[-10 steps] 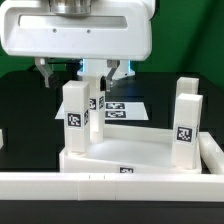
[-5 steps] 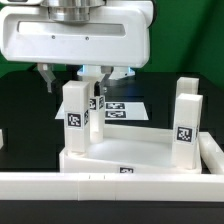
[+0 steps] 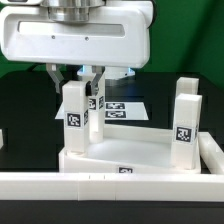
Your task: Assemble desk
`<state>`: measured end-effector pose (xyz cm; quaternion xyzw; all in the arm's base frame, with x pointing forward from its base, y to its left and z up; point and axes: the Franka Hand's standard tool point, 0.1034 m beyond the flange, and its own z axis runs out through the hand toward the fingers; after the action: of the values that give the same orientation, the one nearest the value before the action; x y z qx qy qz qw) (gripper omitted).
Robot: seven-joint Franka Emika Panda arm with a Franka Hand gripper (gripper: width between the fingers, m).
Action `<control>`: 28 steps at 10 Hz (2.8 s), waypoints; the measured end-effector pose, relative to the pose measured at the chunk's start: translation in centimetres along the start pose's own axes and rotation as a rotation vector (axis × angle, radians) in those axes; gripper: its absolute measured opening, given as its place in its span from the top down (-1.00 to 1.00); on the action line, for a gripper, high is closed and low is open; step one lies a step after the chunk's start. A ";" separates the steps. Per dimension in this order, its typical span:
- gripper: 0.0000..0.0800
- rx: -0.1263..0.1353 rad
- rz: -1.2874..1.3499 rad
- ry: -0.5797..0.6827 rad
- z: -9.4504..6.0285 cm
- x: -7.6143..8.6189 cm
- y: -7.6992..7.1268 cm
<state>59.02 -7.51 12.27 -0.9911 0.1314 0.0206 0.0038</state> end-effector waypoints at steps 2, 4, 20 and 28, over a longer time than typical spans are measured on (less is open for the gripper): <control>0.28 0.001 0.073 0.000 0.0 0.0 0.0; 0.27 0.001 0.227 0.000 0.0 0.0 -0.1; -0.59 0.104 1.094 0.026 0.7 0.7 -0.1; -0.62 0.063 0.349 0.061 0.9 0.6 -0.7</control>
Offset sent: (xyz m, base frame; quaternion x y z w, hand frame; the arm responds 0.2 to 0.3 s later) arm 0.0000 0.0000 0.0000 0.0000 0.0000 0.1938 0.9810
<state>59.77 -6.97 11.34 -0.9527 0.3023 -0.0134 0.0271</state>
